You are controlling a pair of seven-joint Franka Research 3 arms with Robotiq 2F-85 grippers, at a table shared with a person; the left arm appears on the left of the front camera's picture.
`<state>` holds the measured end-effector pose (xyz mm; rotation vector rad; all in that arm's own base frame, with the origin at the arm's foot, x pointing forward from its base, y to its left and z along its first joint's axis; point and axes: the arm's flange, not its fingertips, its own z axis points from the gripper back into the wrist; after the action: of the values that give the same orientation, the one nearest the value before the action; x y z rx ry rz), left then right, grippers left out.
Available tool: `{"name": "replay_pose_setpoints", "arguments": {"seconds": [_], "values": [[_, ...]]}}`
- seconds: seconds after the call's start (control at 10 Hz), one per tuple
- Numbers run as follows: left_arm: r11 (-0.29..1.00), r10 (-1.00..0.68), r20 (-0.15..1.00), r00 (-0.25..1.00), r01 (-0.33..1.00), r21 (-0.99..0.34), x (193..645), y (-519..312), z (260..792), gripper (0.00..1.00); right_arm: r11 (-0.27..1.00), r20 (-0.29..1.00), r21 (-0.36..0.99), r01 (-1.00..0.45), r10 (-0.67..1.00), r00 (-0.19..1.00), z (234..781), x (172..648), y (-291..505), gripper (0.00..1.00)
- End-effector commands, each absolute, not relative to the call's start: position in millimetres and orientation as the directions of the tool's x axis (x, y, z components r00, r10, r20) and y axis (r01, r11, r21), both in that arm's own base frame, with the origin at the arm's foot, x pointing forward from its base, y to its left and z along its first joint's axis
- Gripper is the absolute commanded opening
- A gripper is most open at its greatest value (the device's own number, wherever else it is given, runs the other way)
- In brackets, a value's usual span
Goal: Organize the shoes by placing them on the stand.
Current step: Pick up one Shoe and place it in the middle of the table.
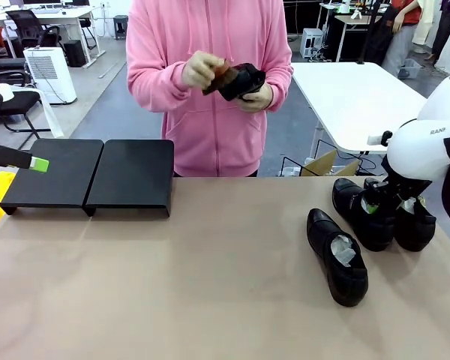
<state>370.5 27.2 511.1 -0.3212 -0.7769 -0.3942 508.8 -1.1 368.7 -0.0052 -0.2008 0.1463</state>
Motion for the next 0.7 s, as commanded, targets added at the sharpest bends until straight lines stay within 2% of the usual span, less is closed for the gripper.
{"name": "replay_pose_setpoints", "arguments": {"seconds": [0.0, 0.5, 0.6], "values": [[0.874, -0.232, 0.731, 0.642, 0.467, -0.134, 370.0, 29.0, 511.3, 1.00, 0.993, 0.183, -0.036, -0.115, 0.120, 0.976, 371.3, 514.3, 3.4, 0.69], [0.874, -0.232, 0.731, 0.642, 0.467, -0.134, 370.0, 29.0, 511.3, 1.00, 0.991, 0.138, -0.032, -0.127, 0.130, 0.982, 355.5, 512.7, 7.3, 0.69], [0.874, -0.232, 0.731, 0.642, 0.467, -0.134, 370.0, 29.0, 511.3, 1.00, 0.990, 0.143, -0.047, -0.135, 0.140, 0.980, 355.1, 512.7, 6.3, 0.65]]}}
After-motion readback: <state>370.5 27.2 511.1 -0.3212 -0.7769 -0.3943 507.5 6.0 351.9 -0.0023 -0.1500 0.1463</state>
